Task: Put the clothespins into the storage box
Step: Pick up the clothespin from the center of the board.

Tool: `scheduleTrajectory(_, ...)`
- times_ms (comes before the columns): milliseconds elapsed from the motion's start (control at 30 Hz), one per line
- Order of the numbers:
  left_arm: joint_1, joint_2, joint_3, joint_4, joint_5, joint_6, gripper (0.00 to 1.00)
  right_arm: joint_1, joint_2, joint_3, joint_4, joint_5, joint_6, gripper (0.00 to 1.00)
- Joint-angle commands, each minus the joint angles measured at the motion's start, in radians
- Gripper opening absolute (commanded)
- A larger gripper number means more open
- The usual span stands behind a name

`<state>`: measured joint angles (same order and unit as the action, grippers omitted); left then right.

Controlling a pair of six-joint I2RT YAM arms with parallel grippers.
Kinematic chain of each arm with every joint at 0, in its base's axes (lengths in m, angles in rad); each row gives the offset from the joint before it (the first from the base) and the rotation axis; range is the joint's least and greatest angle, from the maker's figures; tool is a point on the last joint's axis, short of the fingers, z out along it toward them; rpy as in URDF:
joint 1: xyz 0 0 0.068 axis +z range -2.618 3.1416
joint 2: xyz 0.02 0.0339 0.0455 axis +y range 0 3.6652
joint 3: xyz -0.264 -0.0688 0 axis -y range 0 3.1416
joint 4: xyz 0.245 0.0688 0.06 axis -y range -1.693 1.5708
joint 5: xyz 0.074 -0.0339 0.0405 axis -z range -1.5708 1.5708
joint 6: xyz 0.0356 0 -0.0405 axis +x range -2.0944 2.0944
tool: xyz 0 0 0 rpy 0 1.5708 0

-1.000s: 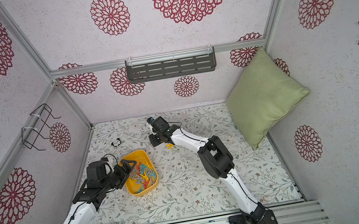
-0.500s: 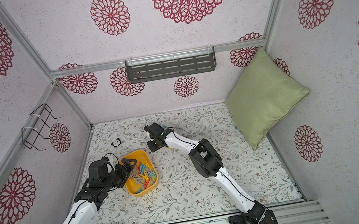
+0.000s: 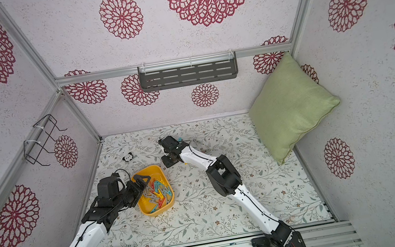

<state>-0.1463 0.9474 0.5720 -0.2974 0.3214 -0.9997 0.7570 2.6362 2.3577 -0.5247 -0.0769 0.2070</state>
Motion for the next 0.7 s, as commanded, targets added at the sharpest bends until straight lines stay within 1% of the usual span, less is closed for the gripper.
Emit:
scheduleTrajectory(0, -0.007, -0.030, -0.005, -0.014, -0.019, 0.007, 0.97, 0.001, -0.011, 0.023, -0.028, 0.025, -0.003, 0.08)
scheduleTrajectory(133, -0.009, -0.057, 0.019, -0.054, -0.035, 0.020, 0.97, 0.002, -0.074, 0.003, -0.032, 0.029, -0.004, 0.04)
scheduleTrajectory(267, -0.007, -0.090, 0.054, -0.106, -0.070, 0.049, 0.97, 0.017, -0.171, -0.065, -0.015, 0.042, -0.013, 0.02)
scheduleTrajectory(433, -0.003, -0.117, 0.104, -0.182, -0.111, 0.088, 0.97, 0.059, -0.321, -0.202, 0.033, 0.080, -0.026, 0.02)
scheduleTrajectory(600, 0.013, -0.133, 0.135, -0.238, -0.140, 0.118, 0.97, 0.115, -0.431, -0.304, 0.062, 0.077, -0.033, 0.02)
scheduleTrajectory(667, 0.036, -0.143, 0.138, -0.257, -0.143, 0.127, 0.97, 0.142, -0.463, -0.339, 0.074, 0.068, -0.036, 0.02)
